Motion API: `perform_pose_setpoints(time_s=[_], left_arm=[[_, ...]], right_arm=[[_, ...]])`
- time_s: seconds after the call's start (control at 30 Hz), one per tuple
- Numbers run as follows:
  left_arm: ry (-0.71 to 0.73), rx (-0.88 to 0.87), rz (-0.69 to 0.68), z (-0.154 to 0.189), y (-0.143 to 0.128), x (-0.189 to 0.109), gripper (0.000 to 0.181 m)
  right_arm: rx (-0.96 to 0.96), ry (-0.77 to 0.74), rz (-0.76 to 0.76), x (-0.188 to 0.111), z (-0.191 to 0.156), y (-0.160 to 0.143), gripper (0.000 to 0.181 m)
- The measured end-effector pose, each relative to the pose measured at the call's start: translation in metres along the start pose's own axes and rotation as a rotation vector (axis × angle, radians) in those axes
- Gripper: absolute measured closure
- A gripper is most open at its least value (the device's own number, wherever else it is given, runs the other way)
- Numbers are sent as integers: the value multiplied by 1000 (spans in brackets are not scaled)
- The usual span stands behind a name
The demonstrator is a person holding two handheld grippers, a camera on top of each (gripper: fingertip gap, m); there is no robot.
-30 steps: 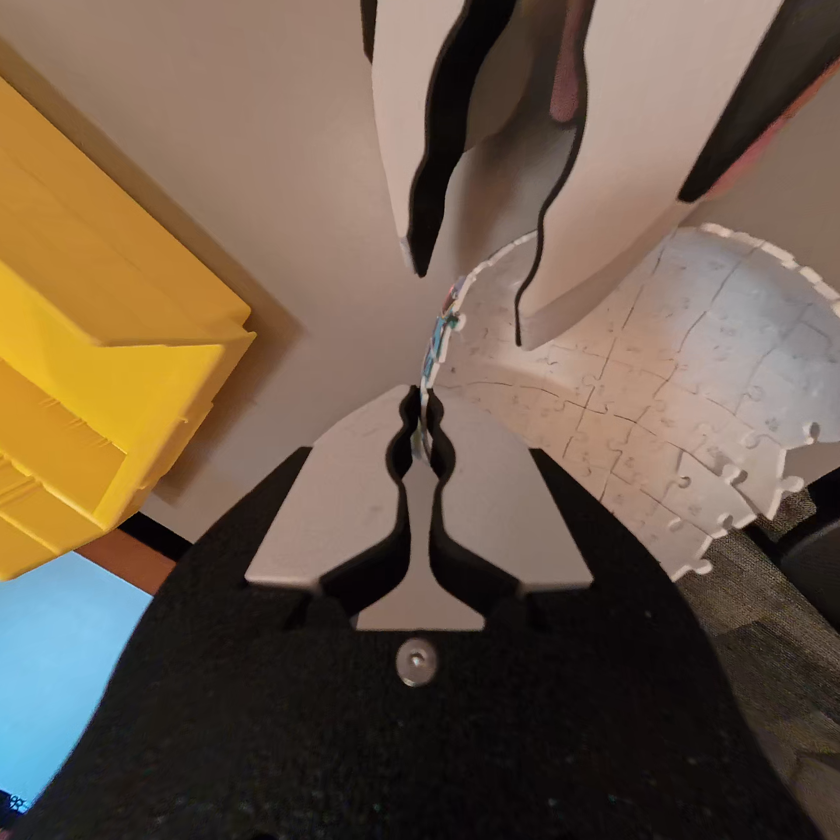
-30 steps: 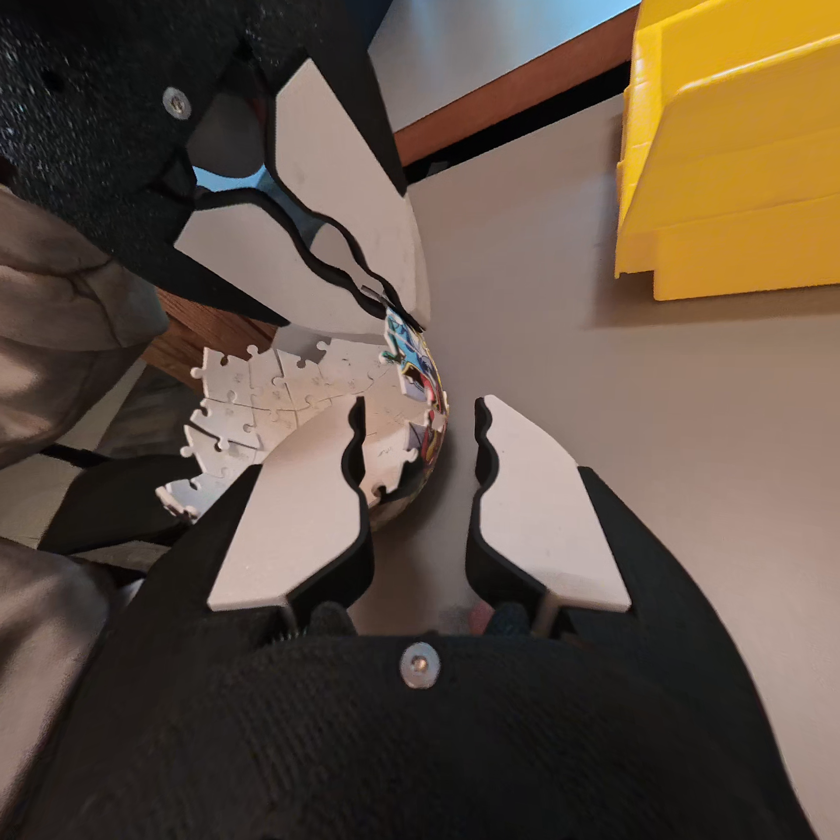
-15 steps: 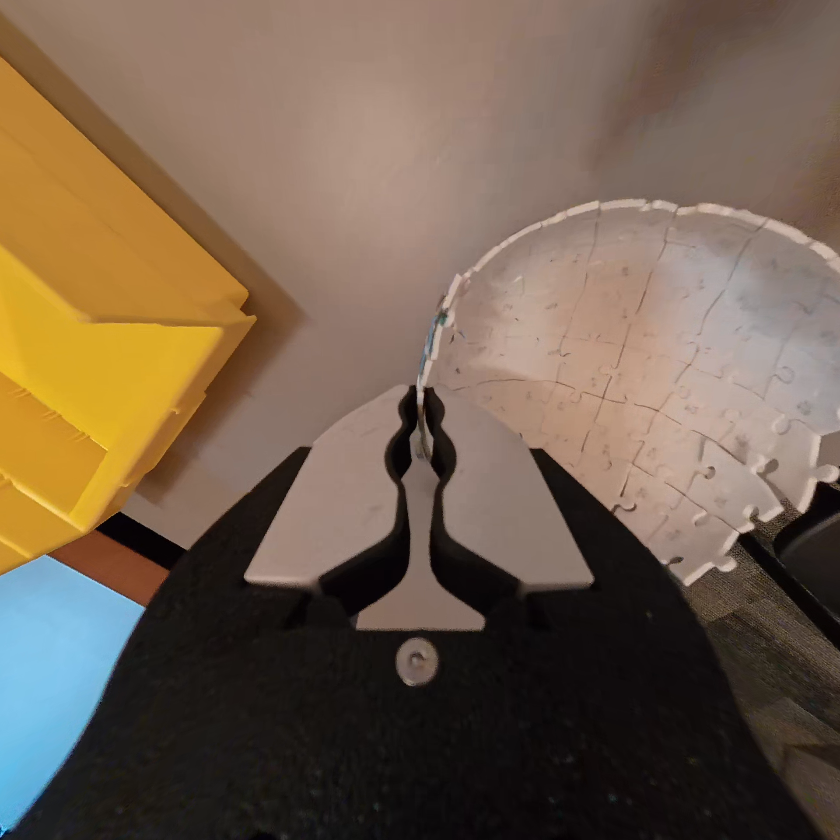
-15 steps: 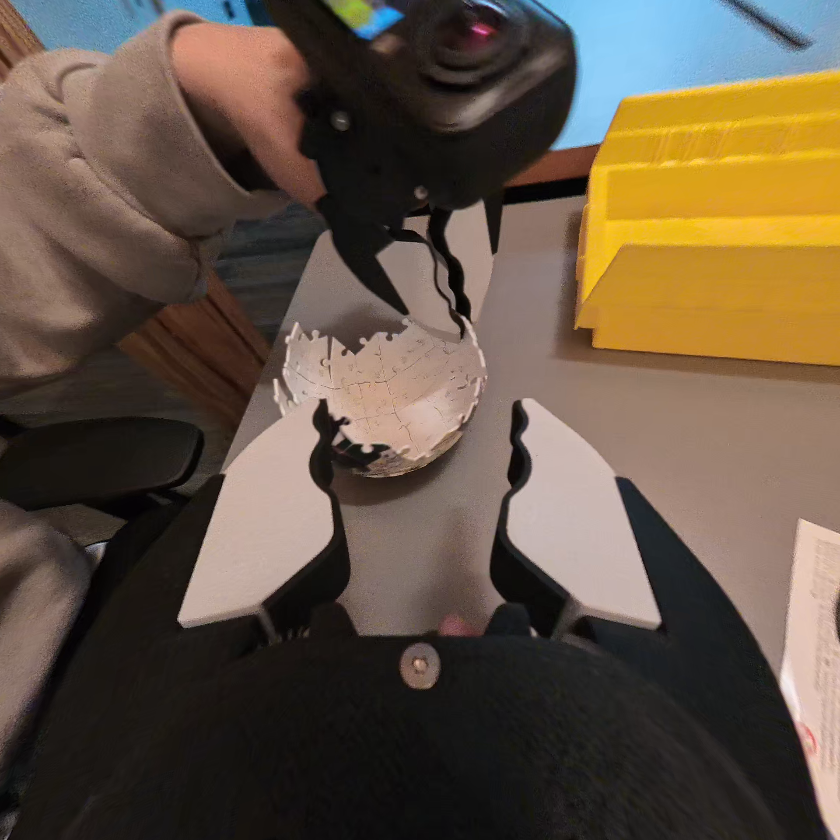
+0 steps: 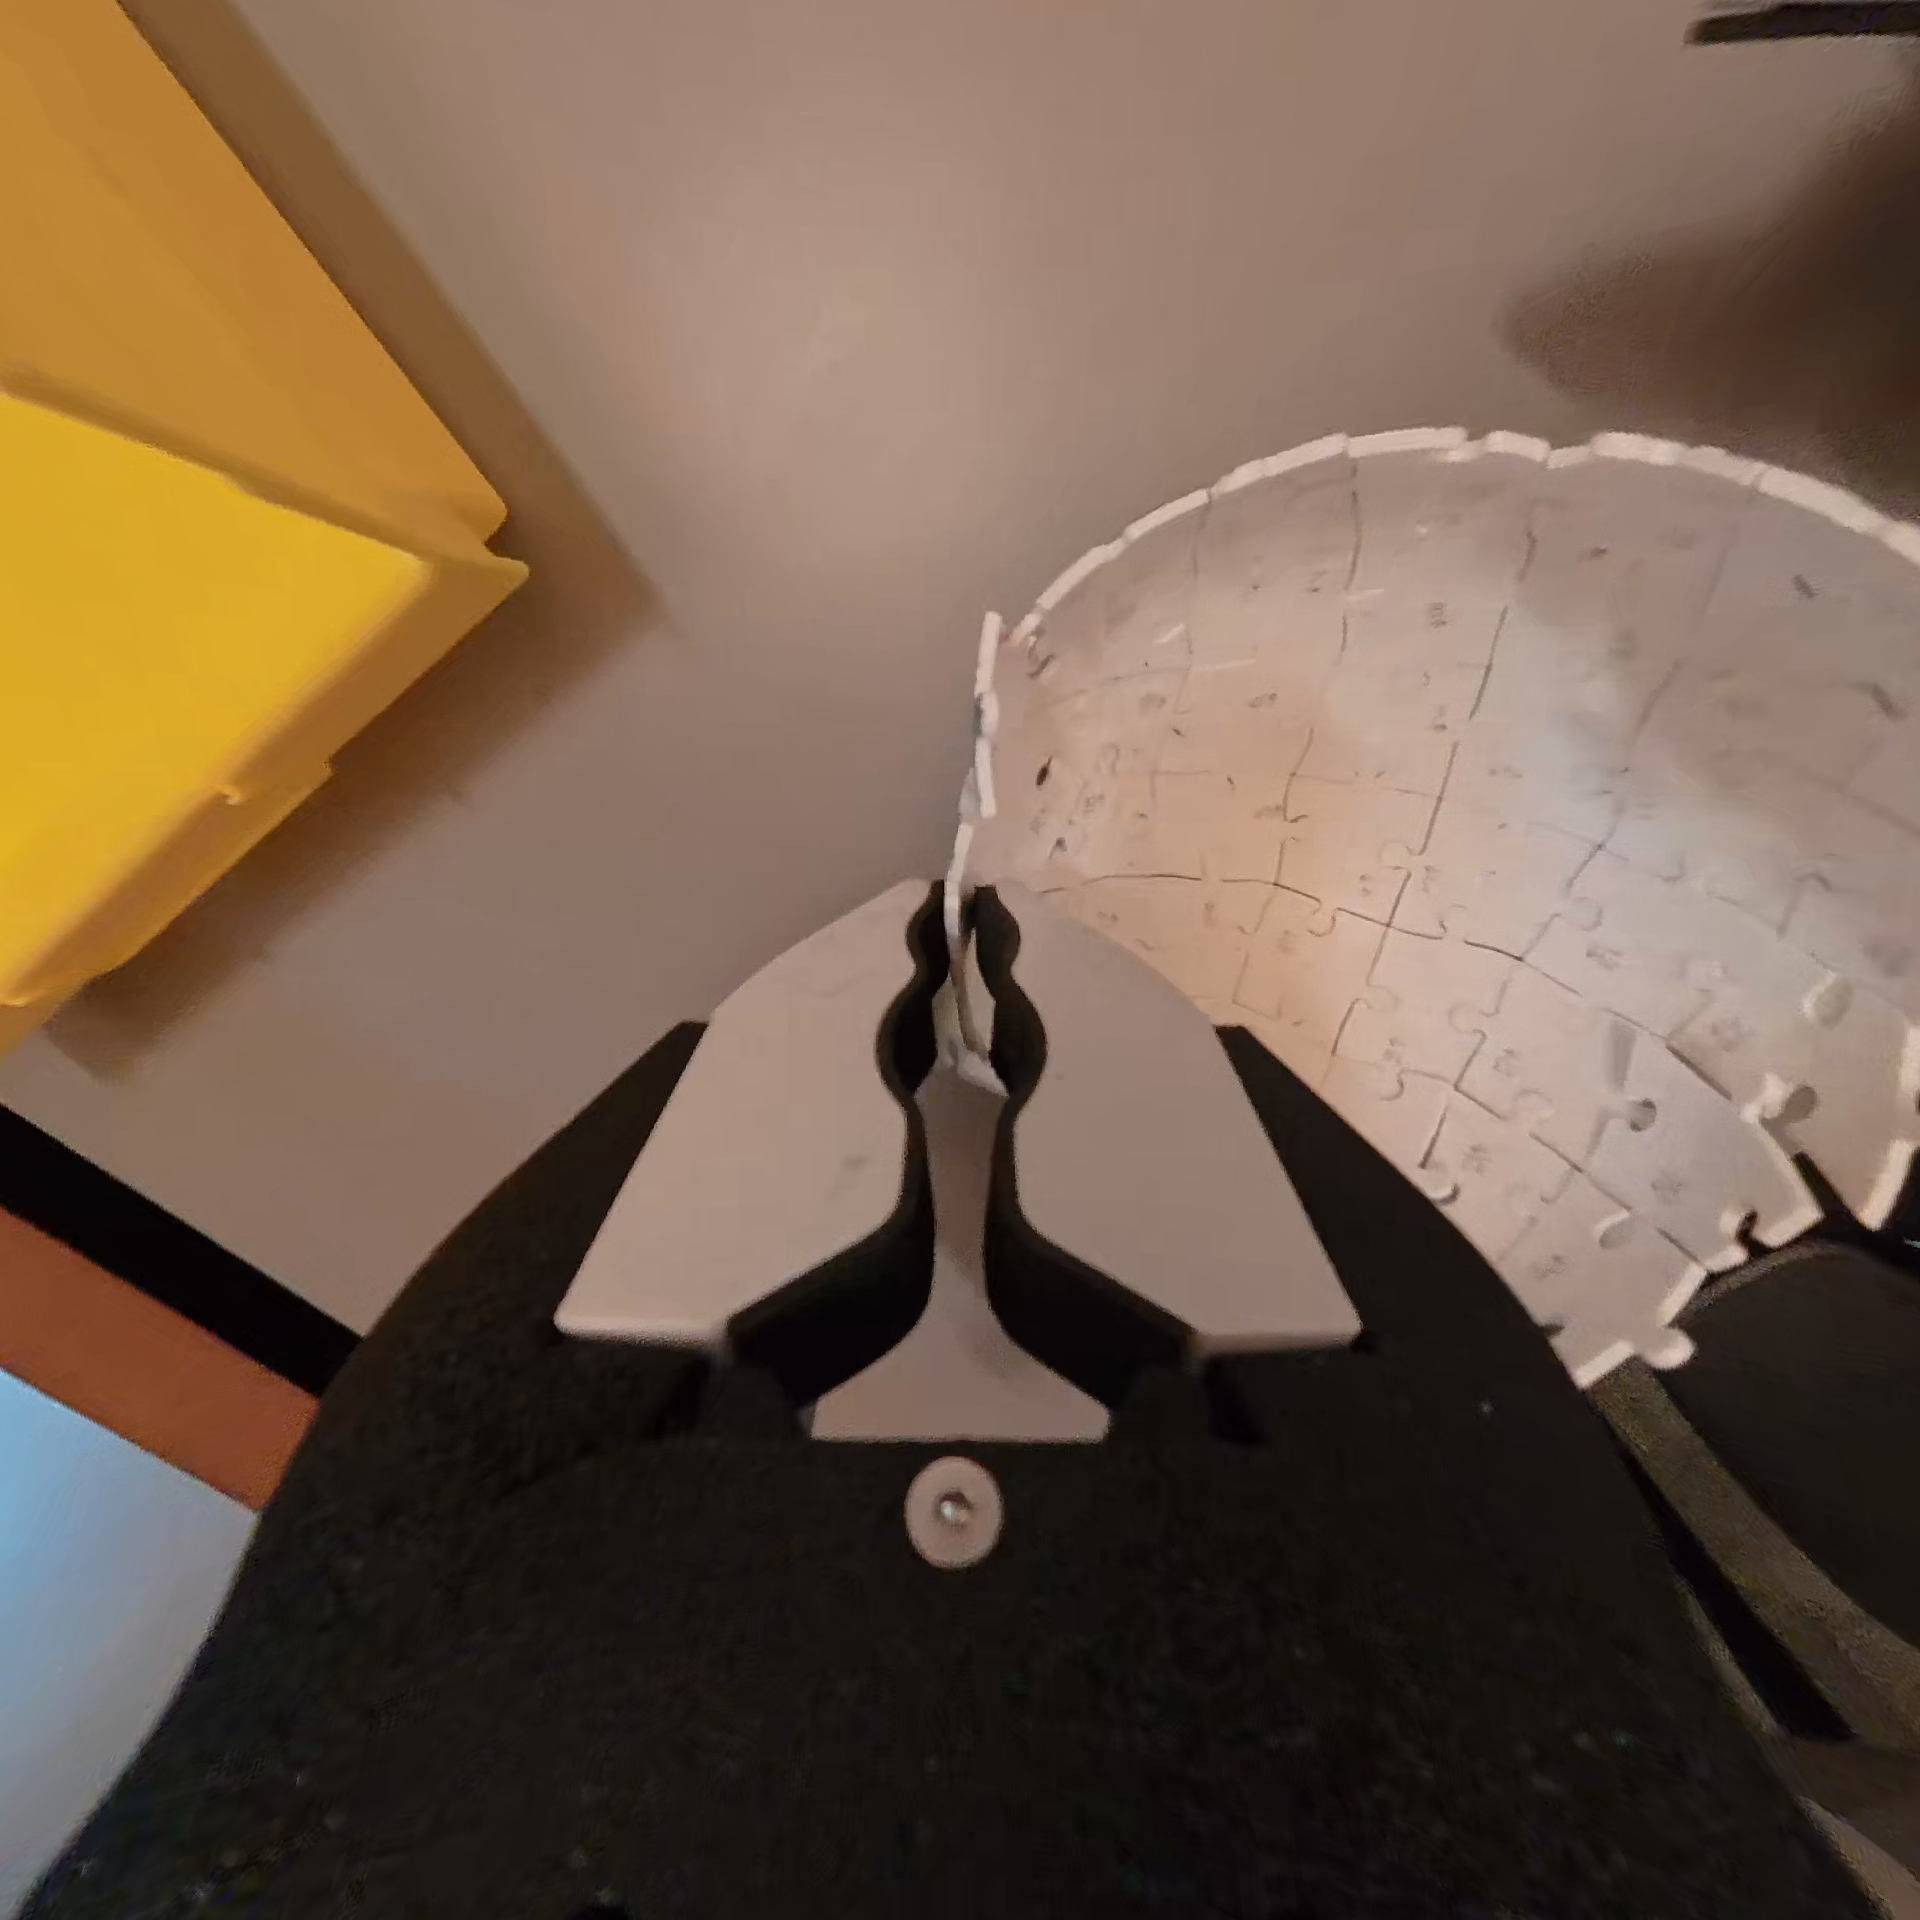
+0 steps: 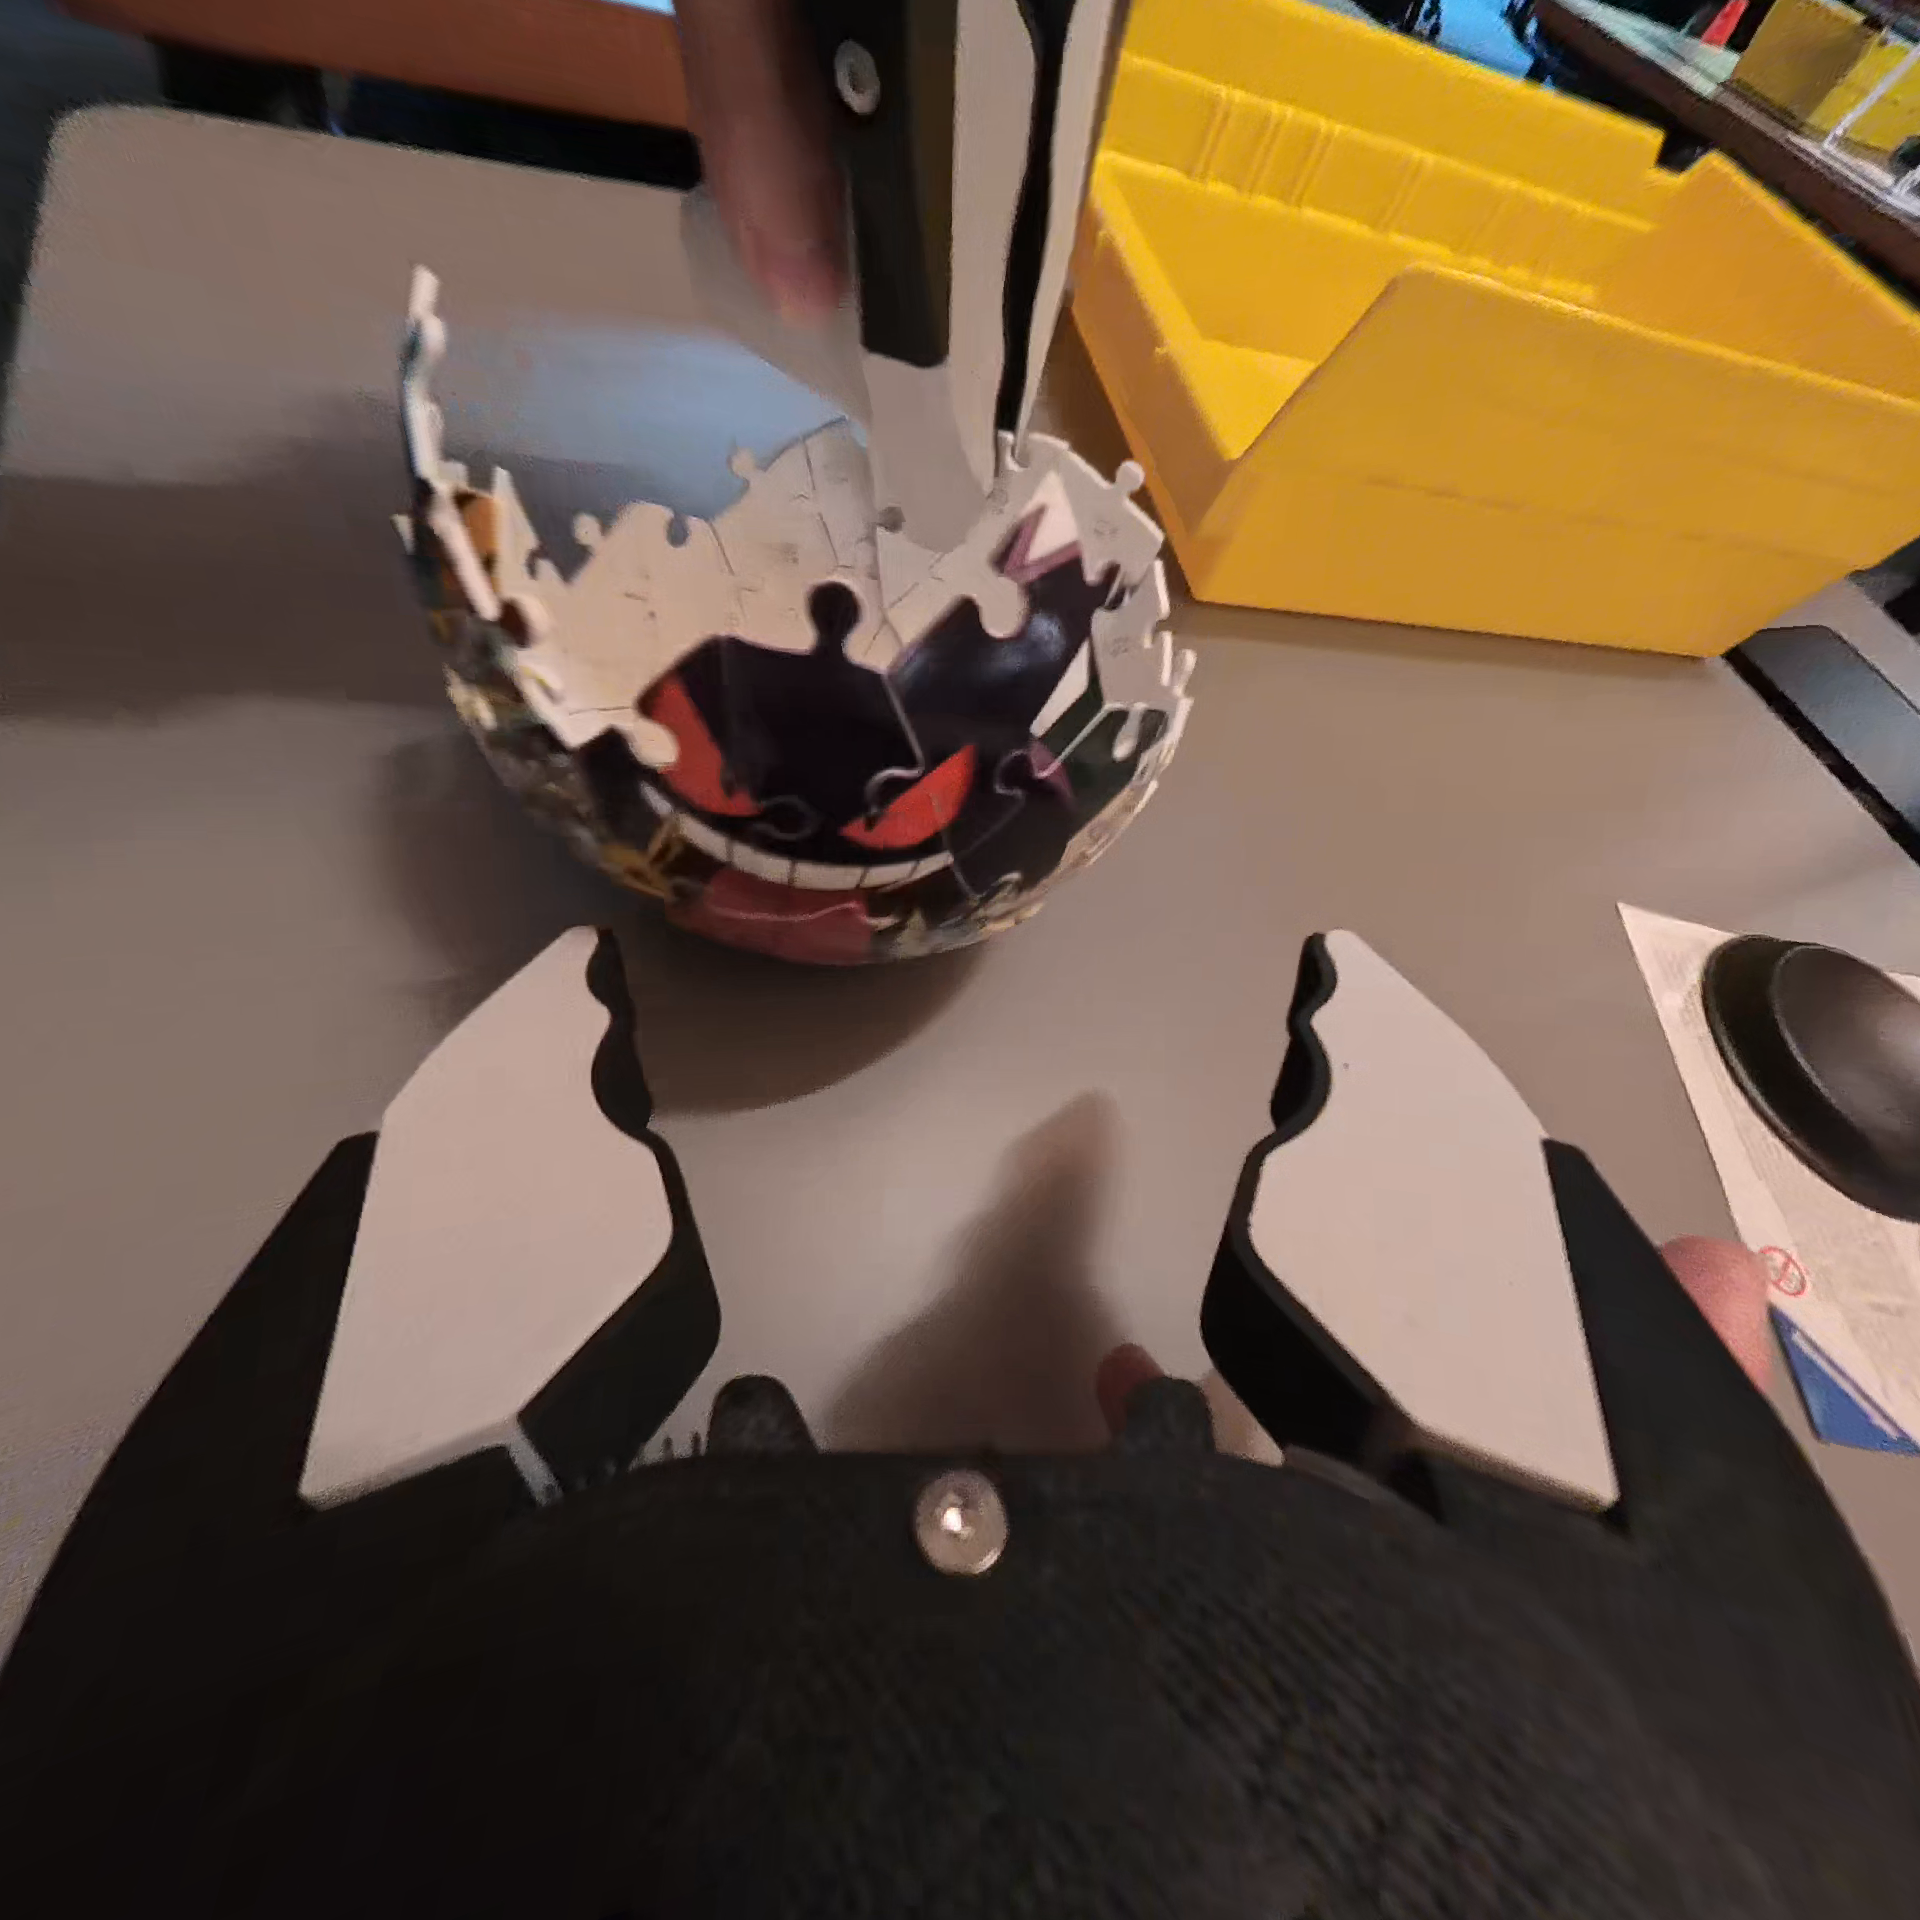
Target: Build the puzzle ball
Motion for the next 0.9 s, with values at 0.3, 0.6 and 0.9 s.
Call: perform_pose_setpoints(time_s=[0.3,0.6,0.9], left_arm=[[-7,-68,26,-6,-11,1,175],[-53,-120,117,-8,-13,-3,178],[-84,-162,249,-12,-14,-16,179]], right_arm=[[-189,123,-12,29,-3,1,66],[-287,52,73,29,-3,4,67],[-314,32,93,27,-3,4,68]])
Point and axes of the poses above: each gripper's, where its closed fingertips meet, x out along the fingers, y out of its top, z = x × y across the jaws, the point moved 9 cm from there along -x, back along the fingers, and after that the axes turned 12 degrees about z, right-handed, at the moved point
